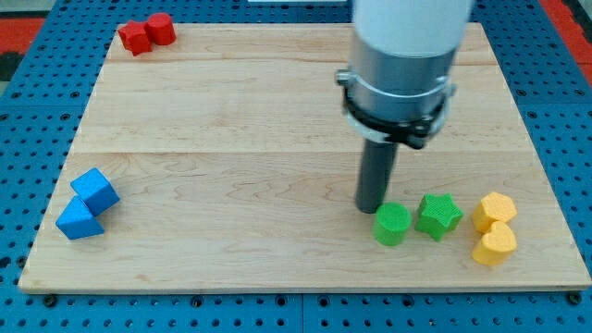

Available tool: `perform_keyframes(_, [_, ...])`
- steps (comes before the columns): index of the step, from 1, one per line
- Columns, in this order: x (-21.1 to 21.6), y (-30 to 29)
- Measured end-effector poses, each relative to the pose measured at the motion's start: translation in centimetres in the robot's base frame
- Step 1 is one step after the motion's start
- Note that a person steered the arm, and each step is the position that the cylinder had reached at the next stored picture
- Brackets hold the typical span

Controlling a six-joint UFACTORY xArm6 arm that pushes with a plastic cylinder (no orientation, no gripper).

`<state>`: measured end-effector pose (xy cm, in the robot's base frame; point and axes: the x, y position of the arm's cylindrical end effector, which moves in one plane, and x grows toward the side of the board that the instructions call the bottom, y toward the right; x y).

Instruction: Move your arm to the left center of the board

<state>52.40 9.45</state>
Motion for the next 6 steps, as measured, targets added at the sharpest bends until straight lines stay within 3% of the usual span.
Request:
perform_keyframes(1, [-0.1, 2.8])
perform_keyframes(3, [-5.1, -17.6])
perform_keyframes(4, [-9.7, -28.7])
perform_keyframes(6, [-13.9, -33.6])
